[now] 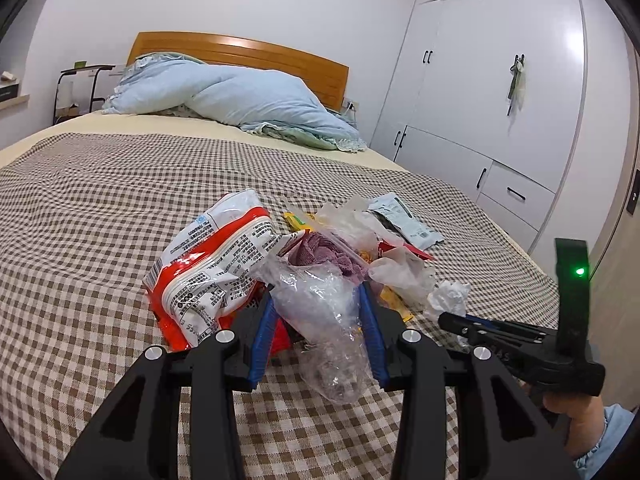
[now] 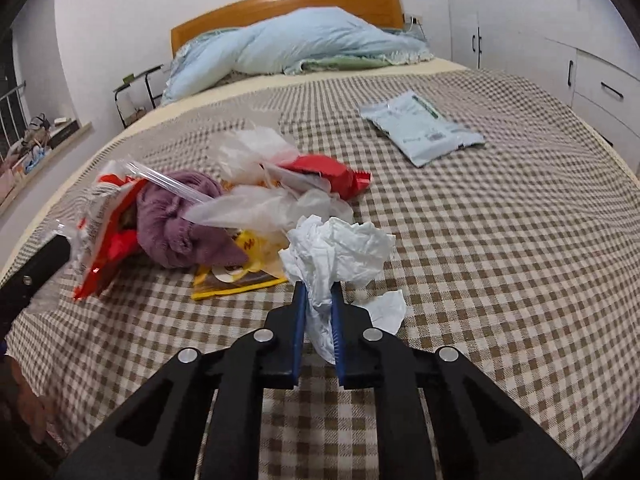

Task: Collect trash
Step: 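Grasp the crumpled white tissue with the right tool while the left tool holds the clear bag, then carry the clear bag with the left tool while the right tool carries the tissue down to the bin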

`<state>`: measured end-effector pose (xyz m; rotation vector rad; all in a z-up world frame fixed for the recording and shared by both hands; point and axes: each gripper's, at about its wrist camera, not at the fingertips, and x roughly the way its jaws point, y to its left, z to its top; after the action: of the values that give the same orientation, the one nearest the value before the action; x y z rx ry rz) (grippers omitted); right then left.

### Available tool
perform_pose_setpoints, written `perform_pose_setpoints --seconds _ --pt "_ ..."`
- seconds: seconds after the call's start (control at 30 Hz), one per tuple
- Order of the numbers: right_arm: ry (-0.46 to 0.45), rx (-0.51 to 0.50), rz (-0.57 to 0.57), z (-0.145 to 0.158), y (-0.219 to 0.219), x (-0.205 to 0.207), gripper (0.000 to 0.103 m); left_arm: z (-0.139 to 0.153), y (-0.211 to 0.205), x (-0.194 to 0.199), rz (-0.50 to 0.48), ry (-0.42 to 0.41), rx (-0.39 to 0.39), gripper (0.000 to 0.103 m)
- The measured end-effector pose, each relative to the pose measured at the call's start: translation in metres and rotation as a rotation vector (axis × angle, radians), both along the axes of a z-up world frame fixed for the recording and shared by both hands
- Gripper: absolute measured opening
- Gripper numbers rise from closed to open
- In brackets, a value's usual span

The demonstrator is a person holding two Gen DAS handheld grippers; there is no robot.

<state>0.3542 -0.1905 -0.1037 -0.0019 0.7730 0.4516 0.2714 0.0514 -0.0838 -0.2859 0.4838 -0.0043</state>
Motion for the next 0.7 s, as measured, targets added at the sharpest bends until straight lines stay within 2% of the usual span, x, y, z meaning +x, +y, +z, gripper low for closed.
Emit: perform_pose_setpoints --seconds 0.7 --pt "-0.106 0.042 0.012 0.022 -0.005 -0.026 0.012 0.004 -0.001 -0.018 -0.013 -0.022 0.006 0.038"
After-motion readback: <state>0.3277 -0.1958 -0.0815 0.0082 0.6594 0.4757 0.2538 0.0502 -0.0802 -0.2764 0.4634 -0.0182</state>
